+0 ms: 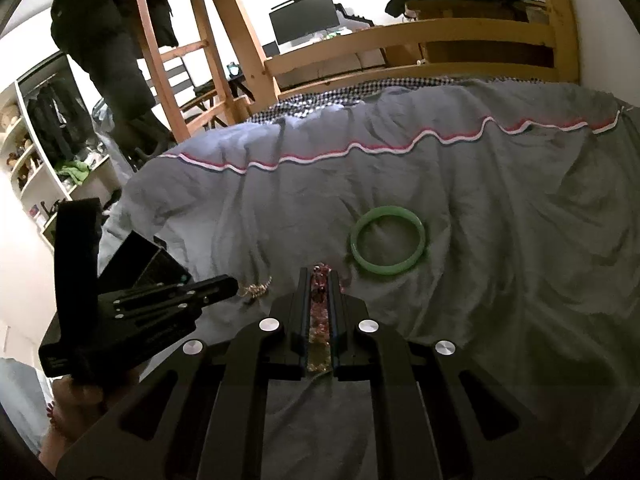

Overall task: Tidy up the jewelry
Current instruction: 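Carry the pink-red bead bracelet with the right tool over the black box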

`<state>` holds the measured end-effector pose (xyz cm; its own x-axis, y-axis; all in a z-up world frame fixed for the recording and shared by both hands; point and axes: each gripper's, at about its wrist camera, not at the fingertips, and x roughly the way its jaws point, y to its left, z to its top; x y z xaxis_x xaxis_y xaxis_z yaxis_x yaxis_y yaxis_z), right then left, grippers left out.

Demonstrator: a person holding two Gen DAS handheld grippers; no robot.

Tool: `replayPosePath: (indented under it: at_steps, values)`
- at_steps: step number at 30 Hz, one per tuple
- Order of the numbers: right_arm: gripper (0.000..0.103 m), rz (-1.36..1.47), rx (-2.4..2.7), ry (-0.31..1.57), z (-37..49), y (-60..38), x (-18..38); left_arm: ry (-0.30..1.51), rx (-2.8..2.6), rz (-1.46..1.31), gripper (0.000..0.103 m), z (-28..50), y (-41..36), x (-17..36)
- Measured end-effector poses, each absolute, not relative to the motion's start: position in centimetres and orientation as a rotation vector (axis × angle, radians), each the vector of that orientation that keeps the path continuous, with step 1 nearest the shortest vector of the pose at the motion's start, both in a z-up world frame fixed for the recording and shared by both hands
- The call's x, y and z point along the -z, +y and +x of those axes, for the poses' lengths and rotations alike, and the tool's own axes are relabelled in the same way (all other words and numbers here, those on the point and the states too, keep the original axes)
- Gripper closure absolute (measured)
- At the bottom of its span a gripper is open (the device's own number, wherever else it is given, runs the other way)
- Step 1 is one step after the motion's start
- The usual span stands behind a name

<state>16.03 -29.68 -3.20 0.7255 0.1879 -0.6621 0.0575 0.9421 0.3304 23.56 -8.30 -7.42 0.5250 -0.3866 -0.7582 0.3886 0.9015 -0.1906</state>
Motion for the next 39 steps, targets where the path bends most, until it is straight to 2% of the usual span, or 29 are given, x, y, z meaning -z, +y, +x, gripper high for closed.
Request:
replayPosePath:
  at_steps: [20,39]
  values:
    - [0.094,0.333,-0.098,0.71,15.0,-28.3,0.2,0.871,0.398,0.031,0.1,20.3,-6.0,1.5]
    - [0.094,0.32,-0.196,0.705,15.9,-22.1,-2.3,0.896,0.237,-0.022,0.1,19.9,1.5,-2.2]
